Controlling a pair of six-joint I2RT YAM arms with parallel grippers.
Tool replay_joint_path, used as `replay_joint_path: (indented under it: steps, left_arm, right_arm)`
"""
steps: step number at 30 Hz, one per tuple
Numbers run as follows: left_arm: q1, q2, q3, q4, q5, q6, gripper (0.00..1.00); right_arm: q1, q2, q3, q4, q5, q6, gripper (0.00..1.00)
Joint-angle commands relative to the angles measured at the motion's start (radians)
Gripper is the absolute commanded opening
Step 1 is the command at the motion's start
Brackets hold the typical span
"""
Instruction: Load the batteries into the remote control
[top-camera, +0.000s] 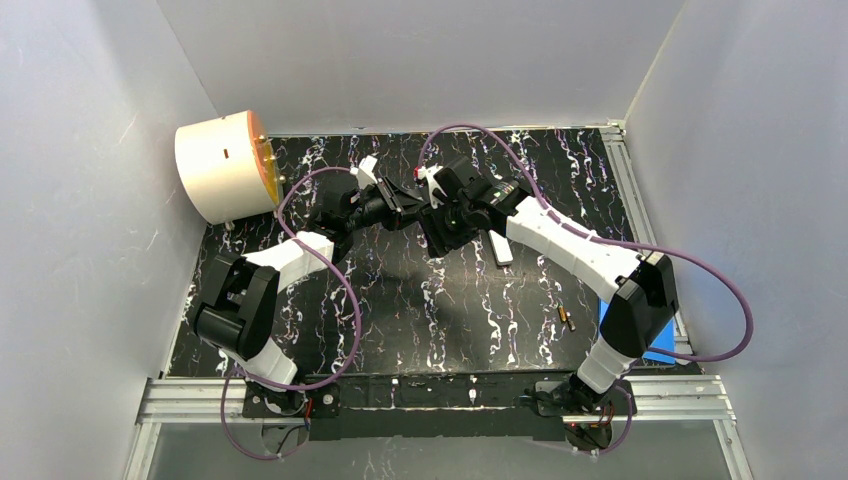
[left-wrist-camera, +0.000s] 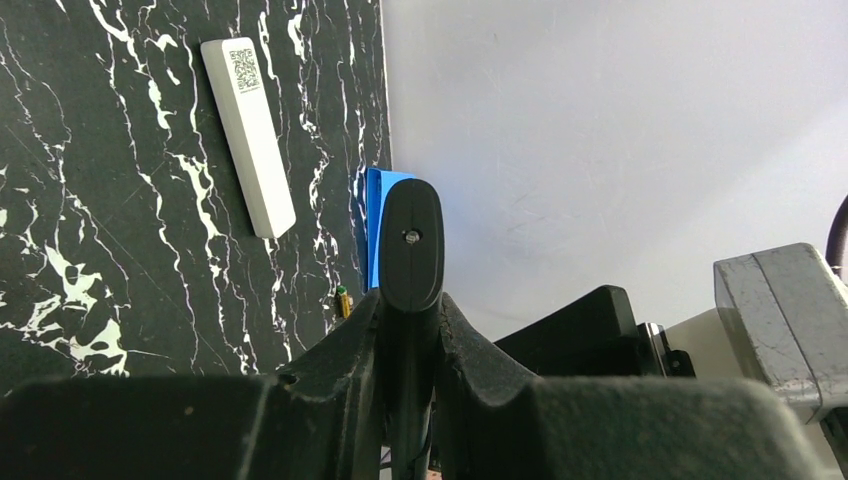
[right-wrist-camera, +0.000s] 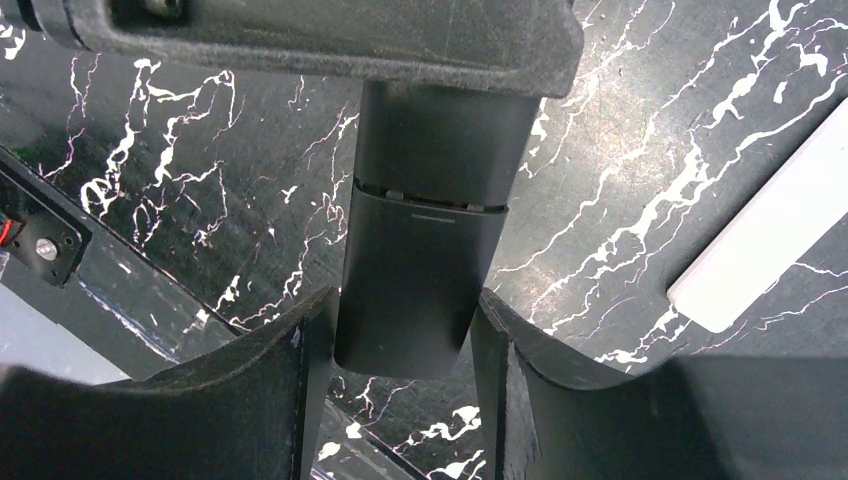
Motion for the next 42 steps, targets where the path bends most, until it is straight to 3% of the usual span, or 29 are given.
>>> replay_joint_path:
  steps: [1,4,17,22,30,35,42]
  left_arm:
    - [-0.01,-0.004,0.015,0.04,0.032,-0.023,0.0]
    - [-0.009,-0.001,0.016,0.041,0.031,-0.022,0.0]
    - [-0.009,0.001,0.022,0.039,0.027,-0.032,0.0]
    - [-0.01,-0.005,0.025,0.04,0.019,-0.046,0.0]
    - [-0.009,-0.01,0.048,0.04,0.006,-0.078,0.0]
    - [-0.009,-0.017,0.081,0.039,0.005,-0.125,0.0]
    - [-0.005,-0.032,0.125,0.039,0.019,-0.215,0.0]
  right_arm:
    - [0.0,0.004,0.054,0.034,-0.013,0.003,0.59]
    - [-0.001,-0.002,0.054,0.038,-0.006,0.003,0.62]
    - [-0.06,-0.082,-0.017,0.148,-0.111,0.05,0.88]
    - [-0.109,-0.149,-0.088,0.246,-0.178,0.119,0.92]
    - [-0.17,-0.334,-0.307,0.593,-0.185,0.429,0.93]
    - [-0.179,-0.439,-0.431,0.694,-0.004,0.646,0.94]
    - [-0.181,-0.567,-0.704,0.977,0.148,0.996,0.97]
